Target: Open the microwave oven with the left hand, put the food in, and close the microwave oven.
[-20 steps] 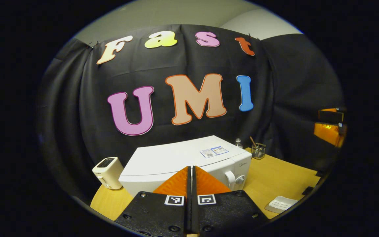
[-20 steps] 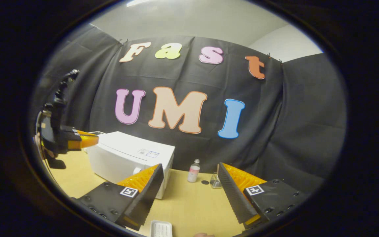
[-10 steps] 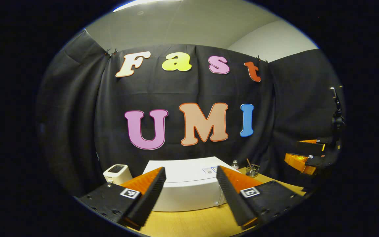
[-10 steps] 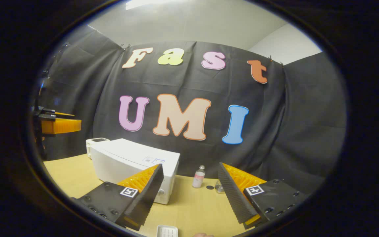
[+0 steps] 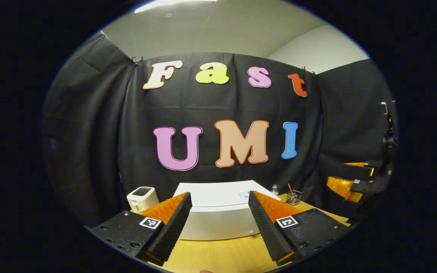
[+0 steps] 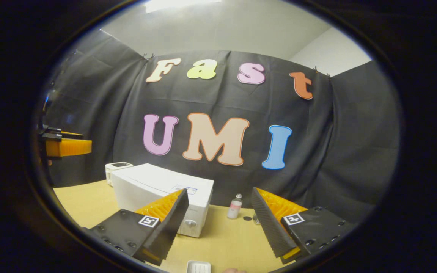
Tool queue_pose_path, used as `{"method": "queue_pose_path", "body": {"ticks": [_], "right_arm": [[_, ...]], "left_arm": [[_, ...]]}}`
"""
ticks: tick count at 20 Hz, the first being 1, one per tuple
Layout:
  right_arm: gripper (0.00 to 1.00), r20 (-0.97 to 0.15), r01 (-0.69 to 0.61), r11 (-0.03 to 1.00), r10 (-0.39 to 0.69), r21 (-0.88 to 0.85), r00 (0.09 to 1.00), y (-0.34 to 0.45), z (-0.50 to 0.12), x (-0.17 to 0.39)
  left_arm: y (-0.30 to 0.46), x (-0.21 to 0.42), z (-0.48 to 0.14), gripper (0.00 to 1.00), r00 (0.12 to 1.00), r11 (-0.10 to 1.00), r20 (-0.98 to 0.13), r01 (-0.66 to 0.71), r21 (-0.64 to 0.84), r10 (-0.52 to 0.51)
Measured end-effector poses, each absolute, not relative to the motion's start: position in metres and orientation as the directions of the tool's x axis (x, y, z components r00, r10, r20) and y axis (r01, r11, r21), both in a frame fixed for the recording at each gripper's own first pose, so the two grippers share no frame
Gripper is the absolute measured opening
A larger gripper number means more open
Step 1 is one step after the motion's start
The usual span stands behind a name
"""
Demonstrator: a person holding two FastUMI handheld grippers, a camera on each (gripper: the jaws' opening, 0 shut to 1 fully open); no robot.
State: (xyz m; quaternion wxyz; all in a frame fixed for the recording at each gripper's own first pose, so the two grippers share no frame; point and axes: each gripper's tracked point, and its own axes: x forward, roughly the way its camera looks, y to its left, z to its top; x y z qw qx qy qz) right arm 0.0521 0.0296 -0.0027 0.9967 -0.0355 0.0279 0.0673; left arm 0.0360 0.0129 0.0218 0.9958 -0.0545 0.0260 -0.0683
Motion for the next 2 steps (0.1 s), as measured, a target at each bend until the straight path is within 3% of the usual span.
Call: {"method": "queue_pose_path", "body": {"ticks": [2], "right_arm": [[0.96, -0.065, -0.134, 0.989, 0.131, -0.055, 0.989, 0.0296, -0.0026, 0.0507]], "left_arm": [[0.01, 0.035, 0.0198, 0.94, 0.988, 0.982, -0.051, 0.138, -0.127, -0.145]]}}
